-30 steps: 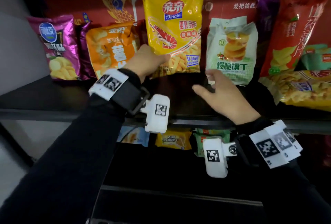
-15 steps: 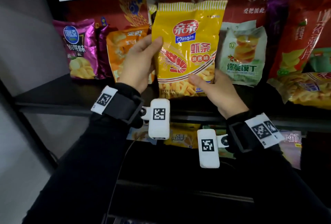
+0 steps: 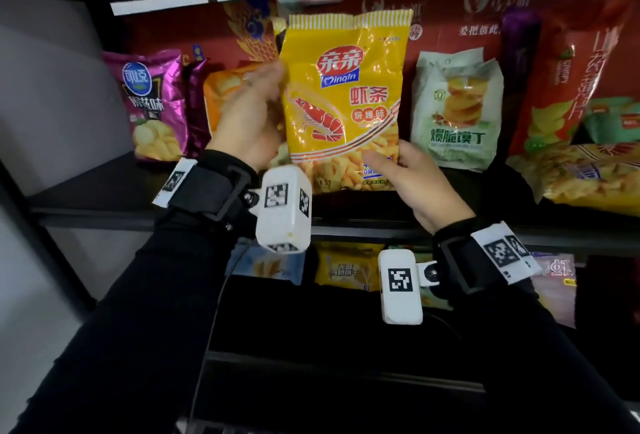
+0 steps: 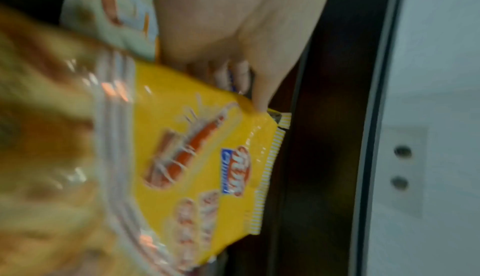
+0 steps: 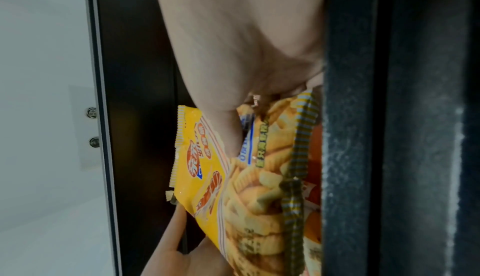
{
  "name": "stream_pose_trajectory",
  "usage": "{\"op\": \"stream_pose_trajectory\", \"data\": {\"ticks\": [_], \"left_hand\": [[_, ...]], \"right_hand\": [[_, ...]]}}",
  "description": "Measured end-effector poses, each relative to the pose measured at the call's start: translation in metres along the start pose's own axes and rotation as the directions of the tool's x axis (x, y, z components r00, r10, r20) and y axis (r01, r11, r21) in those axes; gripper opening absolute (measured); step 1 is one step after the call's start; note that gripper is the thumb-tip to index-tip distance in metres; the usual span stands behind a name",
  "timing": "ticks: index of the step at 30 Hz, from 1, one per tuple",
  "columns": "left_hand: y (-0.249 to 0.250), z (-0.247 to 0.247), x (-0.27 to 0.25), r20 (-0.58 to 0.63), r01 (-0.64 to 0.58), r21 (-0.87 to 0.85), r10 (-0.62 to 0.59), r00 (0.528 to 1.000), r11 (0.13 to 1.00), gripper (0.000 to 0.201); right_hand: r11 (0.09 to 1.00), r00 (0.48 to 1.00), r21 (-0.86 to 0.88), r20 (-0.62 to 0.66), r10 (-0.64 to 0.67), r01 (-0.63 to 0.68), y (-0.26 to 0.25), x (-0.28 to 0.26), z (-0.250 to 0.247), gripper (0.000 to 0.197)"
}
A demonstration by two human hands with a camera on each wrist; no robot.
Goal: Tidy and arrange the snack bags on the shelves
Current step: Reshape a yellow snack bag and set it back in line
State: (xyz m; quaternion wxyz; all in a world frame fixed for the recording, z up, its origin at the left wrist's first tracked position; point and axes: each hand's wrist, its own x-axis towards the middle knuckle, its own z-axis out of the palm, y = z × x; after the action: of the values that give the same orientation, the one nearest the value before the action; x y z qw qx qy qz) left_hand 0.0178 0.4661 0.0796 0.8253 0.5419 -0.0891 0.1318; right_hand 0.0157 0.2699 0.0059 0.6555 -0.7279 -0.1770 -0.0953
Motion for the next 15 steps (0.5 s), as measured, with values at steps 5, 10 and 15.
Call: {"op": "stream_pose_trajectory", "data": {"ticks": [5, 10, 15], "left_hand": [[-0.019, -0.023, -0.021, 0.119, -0.015, 0.66, -0.085, 0.989, 0.751, 0.06], [0.003, -0.075, -0.031, -0.043, -0.243, 0.518, 0.309, 0.95, 0.82, 0.052], [0.038, -0.165, -0.034, -0.445, -0.283, 0.659, 0.665, 0.6, 0.697, 0.039]], "right_hand": [[0.997, 0.999, 0.071, -0.054, 0.0, 0.003, -0.003, 0.006, 0.019, 0.011], [0.989, 1.0, -0.149, 0.003, -0.011, 0.011, 0.006, 0.014, 0.037, 0.037], [0.837, 0.981, -0.534, 0.196, -0.012, 0.117, 0.015, 0.017, 0.045, 0.032]]}}
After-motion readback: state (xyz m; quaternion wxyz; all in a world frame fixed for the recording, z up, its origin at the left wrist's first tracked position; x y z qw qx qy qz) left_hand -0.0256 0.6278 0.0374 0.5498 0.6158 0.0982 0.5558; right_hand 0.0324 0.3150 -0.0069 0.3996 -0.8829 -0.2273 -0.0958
